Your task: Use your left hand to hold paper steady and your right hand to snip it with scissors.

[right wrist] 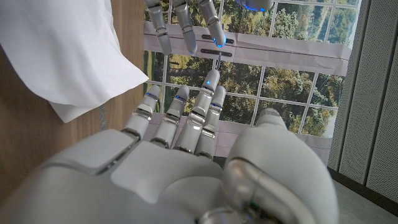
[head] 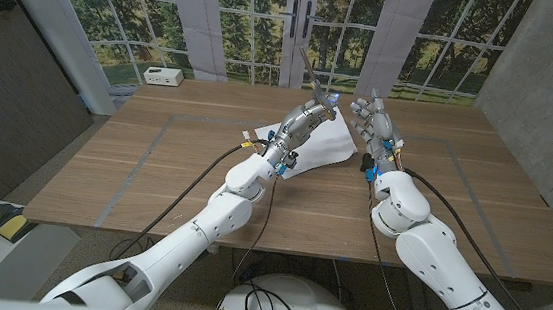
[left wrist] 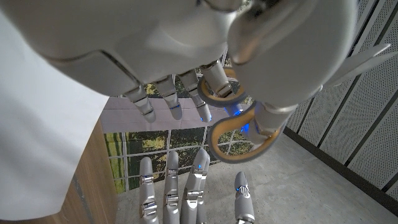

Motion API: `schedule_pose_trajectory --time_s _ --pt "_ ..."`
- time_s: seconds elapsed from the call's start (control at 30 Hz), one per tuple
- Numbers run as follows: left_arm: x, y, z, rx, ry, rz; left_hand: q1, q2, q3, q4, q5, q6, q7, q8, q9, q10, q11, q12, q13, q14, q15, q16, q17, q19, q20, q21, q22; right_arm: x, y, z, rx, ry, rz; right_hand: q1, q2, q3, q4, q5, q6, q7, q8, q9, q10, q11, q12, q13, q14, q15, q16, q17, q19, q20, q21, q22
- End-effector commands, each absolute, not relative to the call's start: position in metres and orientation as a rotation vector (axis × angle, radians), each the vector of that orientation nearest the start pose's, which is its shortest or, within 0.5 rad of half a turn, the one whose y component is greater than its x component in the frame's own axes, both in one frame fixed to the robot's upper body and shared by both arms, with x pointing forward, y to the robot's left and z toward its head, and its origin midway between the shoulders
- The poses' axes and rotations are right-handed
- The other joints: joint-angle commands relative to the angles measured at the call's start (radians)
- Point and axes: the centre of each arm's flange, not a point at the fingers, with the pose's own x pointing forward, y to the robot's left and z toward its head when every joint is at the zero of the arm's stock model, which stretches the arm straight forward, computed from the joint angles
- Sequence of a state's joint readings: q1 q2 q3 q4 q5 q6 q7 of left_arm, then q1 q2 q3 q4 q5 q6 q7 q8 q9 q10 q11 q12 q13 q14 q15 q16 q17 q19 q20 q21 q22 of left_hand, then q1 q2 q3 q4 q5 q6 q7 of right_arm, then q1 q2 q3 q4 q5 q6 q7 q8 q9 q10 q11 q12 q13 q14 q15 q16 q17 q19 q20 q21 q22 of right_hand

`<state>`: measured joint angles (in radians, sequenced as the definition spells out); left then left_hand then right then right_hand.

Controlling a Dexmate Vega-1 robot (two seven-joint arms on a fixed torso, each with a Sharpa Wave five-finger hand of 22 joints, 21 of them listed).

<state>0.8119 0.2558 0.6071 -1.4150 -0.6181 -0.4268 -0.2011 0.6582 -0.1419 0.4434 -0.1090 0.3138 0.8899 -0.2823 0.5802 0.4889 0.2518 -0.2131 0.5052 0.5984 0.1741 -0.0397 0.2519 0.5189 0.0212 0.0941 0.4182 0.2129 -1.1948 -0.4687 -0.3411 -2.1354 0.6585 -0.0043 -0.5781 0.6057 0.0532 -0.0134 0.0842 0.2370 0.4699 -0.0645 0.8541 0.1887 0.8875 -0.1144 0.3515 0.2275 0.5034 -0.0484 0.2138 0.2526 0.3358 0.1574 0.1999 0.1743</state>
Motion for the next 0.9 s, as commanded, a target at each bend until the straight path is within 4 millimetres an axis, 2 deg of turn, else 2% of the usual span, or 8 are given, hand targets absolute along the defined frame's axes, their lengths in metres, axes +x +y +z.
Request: schedule_pose_trajectory --time_s 0.03,0.2,0.27,0.63,0.67,0.7,0.83,0.9 --pt "0.5892 0.0527 -0.0066 -0.156 -0.776 -0.741 -0.020 -0.029 -0.072 0.051 0.020 0.189 0.177 0.000 -0.017 0.019 0.000 -0.012 -0.010 0.008 -0.145 0.006 -0.003 -0.003 -0.005 0.001 -0.001 0.4996 -0.1827 -0.0069 0.341 -0.573 0.080 0.001 0.006 0.001 -0.006 0.004 0.013 -0.001 -0.004 0.001 -0.003 -0.002 0.004 0.003 0.000 -0.066 -0.006 0.001 0.007 -0.001 -0.003 0.002" --pt "0.5908 0.0524 -0.0066 -0.143 -0.777 -0.744 -0.037 -0.045 -0.111 0.050 0.040 0.161 0.172 -0.022 -0.041 0.020 0.000 -0.032 -0.024 0.004 -0.145 0.004 -0.009 -0.007 -0.006 -0.003 -0.002 0.5004 -0.1829 -0.0066 0.342 -0.577 0.083 0.002 0.008 0.001 -0.006 0.005 0.015 -0.001 -0.008 0.002 -0.004 -0.004 0.005 0.002 -0.002 -0.066 -0.007 -0.001 0.006 -0.001 -0.004 0.002" --pt "0.5913 0.0520 -0.0066 -0.143 -0.778 -0.749 -0.043 -0.046 -0.136 0.047 0.055 0.134 0.157 -0.040 -0.058 0.014 0.001 -0.048 -0.034 -0.004 -0.142 0.001 -0.014 -0.009 -0.006 -0.005 -0.003 0.5008 -0.1829 -0.0065 0.344 -0.580 0.084 0.004 0.009 0.002 -0.008 0.005 0.016 -0.004 -0.010 0.002 -0.005 -0.005 0.005 0.002 -0.002 -0.066 -0.006 -0.002 0.005 -0.001 -0.004 0.002" --pt "0.5914 0.0518 -0.0056 -0.136 -0.794 -0.735 -0.045 -0.039 -0.173 0.041 0.082 0.102 0.144 -0.068 -0.087 0.002 0.000 -0.076 -0.050 -0.007 -0.146 0.000 -0.023 -0.008 -0.005 -0.008 -0.004 0.5008 -0.1838 -0.0054 0.346 -0.601 0.080 0.006 0.011 0.002 -0.010 0.006 0.020 -0.013 -0.020 0.002 -0.008 -0.011 0.007 0.003 -0.007 -0.066 -0.007 -0.003 0.003 -0.003 -0.005 0.002" --pt "0.5917 0.0517 -0.0061 -0.141 -0.791 -0.738 -0.057 -0.036 -0.199 0.044 0.098 0.067 0.132 -0.091 -0.104 -0.001 0.000 -0.091 -0.057 -0.009 -0.143 0.000 -0.027 -0.009 -0.008 -0.010 -0.004 0.5006 -0.1839 -0.0053 0.347 -0.606 0.080 0.006 0.011 0.002 -0.010 0.006 0.020 -0.013 -0.021 0.002 -0.008 -0.011 0.006 0.003 -0.007 -0.066 -0.007 -0.003 0.003 -0.003 -0.005 0.002" --pt "0.5920 0.0518 -0.0066 -0.145 -0.788 -0.738 -0.064 -0.035 -0.214 0.045 0.107 0.031 0.134 -0.112 -0.114 -0.004 0.000 -0.099 -0.060 -0.009 -0.143 0.000 -0.030 -0.009 -0.009 -0.011 -0.004 0.5006 -0.1839 -0.0052 0.347 -0.610 0.084 0.006 0.012 0.002 -0.010 0.006 0.020 -0.016 -0.022 0.002 -0.009 -0.012 0.007 0.003 -0.008 -0.066 -0.007 -0.004 0.003 -0.003 -0.005 0.002" --pt "0.5922 0.0520 -0.0069 -0.138 -0.794 -0.733 -0.072 -0.034 -0.232 0.047 0.118 0.006 0.128 -0.131 -0.126 -0.014 0.002 -0.112 -0.064 -0.012 -0.144 -0.001 -0.034 -0.013 -0.006 -0.014 -0.004 0.4989 -0.1835 -0.0060 0.351 -0.618 0.082 0.004 0.012 0.001 -0.009 0.006 0.022 -0.015 -0.025 0.002 -0.008 -0.015 0.008 0.004 -0.007 -0.066 -0.006 -0.004 0.002 -0.004 -0.005 0.002" --pt "0.5922 0.0522 -0.0069 -0.135 -0.796 -0.729 -0.073 -0.031 -0.250 0.046 0.129 -0.031 0.131 -0.155 -0.140 -0.028 0.002 -0.125 -0.067 -0.016 -0.139 -0.002 -0.038 -0.013 -0.006 -0.015 -0.004 0.4975 -0.1832 -0.0072 0.349 -0.625 0.083 0.003 0.012 0.000 -0.009 0.006 0.026 -0.018 -0.026 0.002 -0.008 -0.014 0.008 0.003 -0.008 -0.067 -0.006 -0.004 0.002 -0.004 -0.005 0.002"
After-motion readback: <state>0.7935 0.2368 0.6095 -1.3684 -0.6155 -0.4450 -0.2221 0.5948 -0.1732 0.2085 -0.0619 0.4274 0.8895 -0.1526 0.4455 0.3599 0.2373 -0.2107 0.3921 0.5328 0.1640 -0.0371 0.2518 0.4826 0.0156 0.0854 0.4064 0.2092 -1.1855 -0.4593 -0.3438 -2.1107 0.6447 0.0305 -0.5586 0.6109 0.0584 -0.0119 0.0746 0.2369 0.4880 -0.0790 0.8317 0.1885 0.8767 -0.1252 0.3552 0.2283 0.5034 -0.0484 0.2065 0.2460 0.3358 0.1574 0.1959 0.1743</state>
